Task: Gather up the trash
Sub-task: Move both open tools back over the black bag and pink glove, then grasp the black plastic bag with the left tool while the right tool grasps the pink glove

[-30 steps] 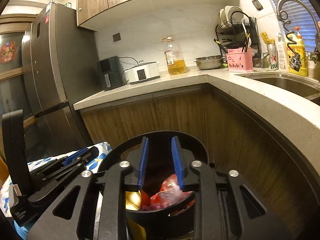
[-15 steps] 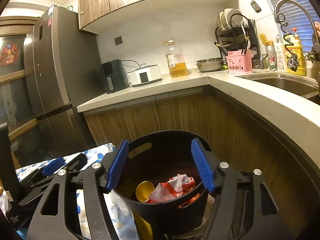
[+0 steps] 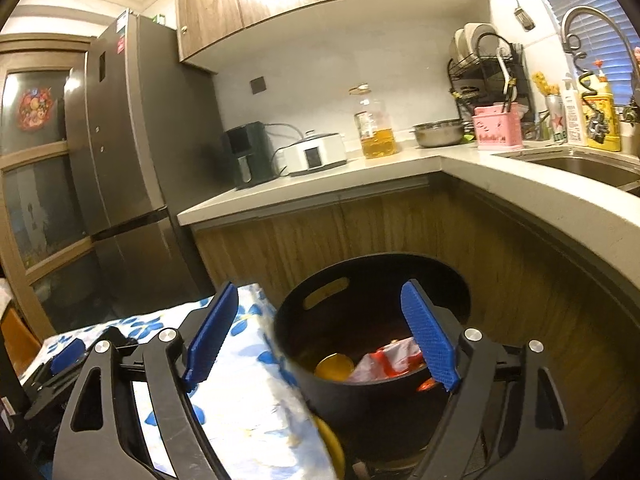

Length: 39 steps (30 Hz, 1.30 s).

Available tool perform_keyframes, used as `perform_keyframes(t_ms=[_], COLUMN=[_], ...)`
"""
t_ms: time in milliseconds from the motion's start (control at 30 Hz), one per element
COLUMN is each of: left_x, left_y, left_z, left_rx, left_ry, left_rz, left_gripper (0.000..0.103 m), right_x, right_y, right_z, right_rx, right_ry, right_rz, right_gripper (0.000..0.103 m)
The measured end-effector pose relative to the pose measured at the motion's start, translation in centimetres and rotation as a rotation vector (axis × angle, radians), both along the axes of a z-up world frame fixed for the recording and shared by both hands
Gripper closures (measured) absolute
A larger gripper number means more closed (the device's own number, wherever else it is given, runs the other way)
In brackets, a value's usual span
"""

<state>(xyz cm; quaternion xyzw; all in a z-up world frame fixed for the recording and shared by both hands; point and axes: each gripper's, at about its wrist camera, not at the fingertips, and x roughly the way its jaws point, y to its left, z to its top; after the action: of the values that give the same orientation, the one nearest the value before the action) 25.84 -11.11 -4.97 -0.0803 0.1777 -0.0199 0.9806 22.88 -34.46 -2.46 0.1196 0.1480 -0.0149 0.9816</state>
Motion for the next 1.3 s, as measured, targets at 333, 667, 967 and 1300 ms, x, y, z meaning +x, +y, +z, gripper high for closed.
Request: perform_keyframes(t_ms=[333,667,967,1300], left_x=[-2.0,-1.4,0.9,3.8], left_y=[6.9,10.9,12.7,13.2], left_z=[-0.6,-2.1,-3.1,-4.4], left_rx=[-0.030,-0.014,-0.035,-0.066], left_ry=[0.019,0.023,0.055,0.095], left_rz=[0.148,0.236,0.253,0.243], left_gripper=[0.012,0.012,0.012,0.012], right_x=[1.8,6.2,10.7,12.5], right_y=[6.6,14.3,18.9,20.4], right_z=[-1.9,-5.8,-8.3,-10.3], right_rx=[-0.040,-0.056,-0.080,-0.098], right_ry=[0.056,0.146,0.242,0.346], right_rz=[0.124,0.273,0.329,0.387], right_gripper=[0.022,0.027,0.040,0.098])
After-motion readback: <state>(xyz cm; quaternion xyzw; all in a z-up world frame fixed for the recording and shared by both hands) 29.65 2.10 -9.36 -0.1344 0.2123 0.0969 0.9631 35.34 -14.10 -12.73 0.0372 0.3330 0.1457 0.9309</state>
